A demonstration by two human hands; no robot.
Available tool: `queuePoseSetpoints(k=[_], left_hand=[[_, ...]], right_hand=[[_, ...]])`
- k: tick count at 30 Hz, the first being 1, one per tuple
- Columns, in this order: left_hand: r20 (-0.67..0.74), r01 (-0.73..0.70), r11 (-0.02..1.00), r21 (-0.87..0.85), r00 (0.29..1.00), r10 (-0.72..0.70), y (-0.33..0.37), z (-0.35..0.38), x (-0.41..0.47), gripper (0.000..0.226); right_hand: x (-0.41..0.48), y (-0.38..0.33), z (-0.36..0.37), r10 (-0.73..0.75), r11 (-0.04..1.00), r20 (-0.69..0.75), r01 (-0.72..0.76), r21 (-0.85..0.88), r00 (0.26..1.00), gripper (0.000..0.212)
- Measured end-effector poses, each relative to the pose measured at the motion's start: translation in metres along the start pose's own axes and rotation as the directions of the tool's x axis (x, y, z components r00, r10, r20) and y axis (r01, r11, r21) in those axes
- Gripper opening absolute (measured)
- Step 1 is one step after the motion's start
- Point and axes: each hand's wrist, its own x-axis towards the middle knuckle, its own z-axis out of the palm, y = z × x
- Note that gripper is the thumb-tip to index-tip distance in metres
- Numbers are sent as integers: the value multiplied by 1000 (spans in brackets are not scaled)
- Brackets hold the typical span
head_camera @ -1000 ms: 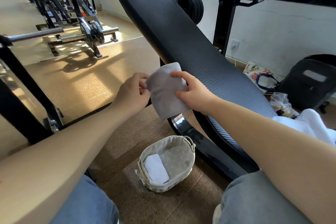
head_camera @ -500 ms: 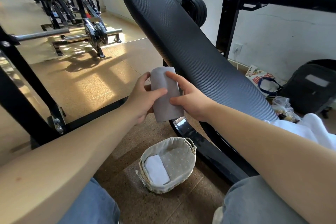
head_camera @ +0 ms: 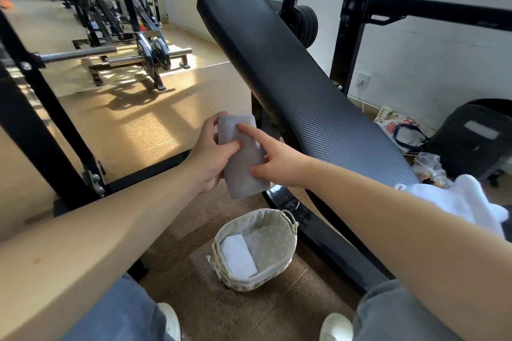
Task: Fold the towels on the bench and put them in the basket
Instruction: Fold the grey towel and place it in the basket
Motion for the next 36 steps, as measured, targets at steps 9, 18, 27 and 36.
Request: queuePoseSetpoints(k=[9, 18, 27, 36], left_hand=[[34, 98, 989, -108, 995, -95, -29, -5, -10, 70], [118, 235, 937, 259, 955, -273, -91, -13, 1, 59], [126, 60, 489, 870, 933, -338, -190, -15, 15, 57], [284, -225, 174, 959, 751, -596, -271, -21, 13, 49]], right_hand=[[-14, 19, 22, 24, 946, -10, -20, 324, 1000, 87], [-1, 88, 52, 195, 929, 24, -193, 315, 980, 91], [22, 185, 84, 394, 908, 46, -396, 136, 918, 98], [38, 262, 133, 407, 899, 171, -426, 98, 897, 83]])
